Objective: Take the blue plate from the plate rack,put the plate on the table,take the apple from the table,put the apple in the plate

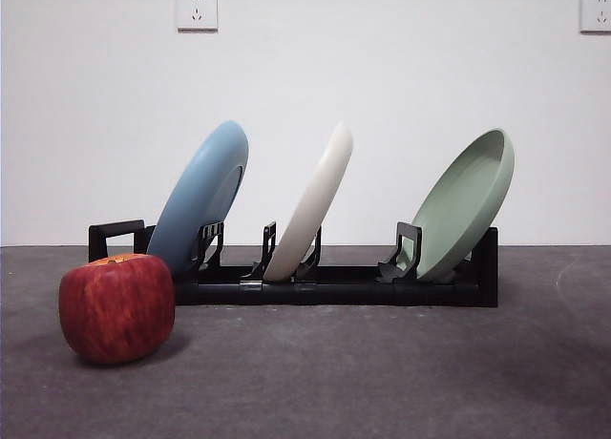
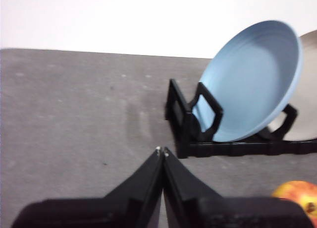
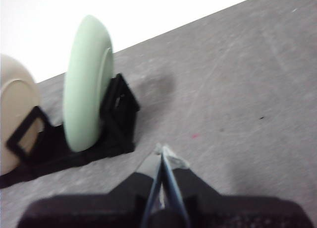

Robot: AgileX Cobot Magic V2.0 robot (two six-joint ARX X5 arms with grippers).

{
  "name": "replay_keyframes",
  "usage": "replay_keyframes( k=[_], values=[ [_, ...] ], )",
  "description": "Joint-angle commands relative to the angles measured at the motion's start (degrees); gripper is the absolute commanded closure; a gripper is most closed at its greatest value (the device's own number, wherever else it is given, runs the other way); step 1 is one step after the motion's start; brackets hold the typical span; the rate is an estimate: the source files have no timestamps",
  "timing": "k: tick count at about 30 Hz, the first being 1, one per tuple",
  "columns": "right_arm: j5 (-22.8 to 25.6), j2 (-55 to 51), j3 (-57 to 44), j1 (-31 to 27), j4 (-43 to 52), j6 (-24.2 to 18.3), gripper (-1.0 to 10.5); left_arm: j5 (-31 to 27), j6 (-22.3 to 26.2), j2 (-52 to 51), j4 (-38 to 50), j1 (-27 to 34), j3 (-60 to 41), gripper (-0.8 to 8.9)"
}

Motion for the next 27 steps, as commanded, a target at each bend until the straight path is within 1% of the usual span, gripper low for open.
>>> replay_keyframes(
  k=[1, 4, 7, 10, 12, 14, 17, 19, 23, 26, 27],
  values=[
    [-1.1, 1.1, 1.3, 0.1, -2.6, 3.7, 9.6, 1.6, -7.0, 0.0, -0.6, 0.2, 1.1, 8.21],
    [-1.4, 3.3, 4.1, 0.1, -4.4, 4.3, 9.6, 3.0, -9.9, 0.8, -2.6, 0.2, 3.4, 8.21],
    [-1.4, 6.6, 7.8, 0.1, -5.8, 4.2, 9.6, 4.5, -10.1, 3.1, -4.1, 0.2, 6.4, 8.21],
    [-1.4, 10.6, 12.1, 0.1, -6.3, 4.2, 9.6, 4.6, -10.0, 7.1, -5.3, 0.2, 10.3, 8.21],
    [-2.2, 15.2, 17.0, 0.1, -6.9, 2.1, 9.6, 5.3, -9.8, 12.3, -5.3, 0.2, 14.4, 8.21],
    [-4.9, 20.4, 22.3, 0.1, -7.6, -1.1, 9.6, 7.1, -8.9, 18.5, -5.3, 0.2, 19.2, 8.21],
    [-11.9, 28.6, 29.9, 0.1, -7.7, -3.5, 9.6, 9.9, -6.1, 28.5, -7.1, 0.1, 27.9, 8.21],
    [-15.2, 32.1, 33.0, 0.1, -8.3, -4.4, 9.6, 11.1, -4.7, 32.4, -8.9, 0.1, 31.9, 8.21],
    [-21.2, 39.7, 38.8, 0.1, -11.3, -8.3, 9.5, 14.4, -1.6, 40.3, -13.9, 0.1, 39.6, 8.17],
    [-25.5, 44.5, 41.1, 0.1, -12.5, -9.9, 9.5, 18.1, 0.8, 45.3, -17.8, 0.0, 44.4, 8.13],
    [-26.6, 45.8, 41.4, 0.1, -12.6, -10.0, 9.5, 19.1, 0.9, 46.6, -18.8, -0.1, 45.5, 8.13]
  ],
)
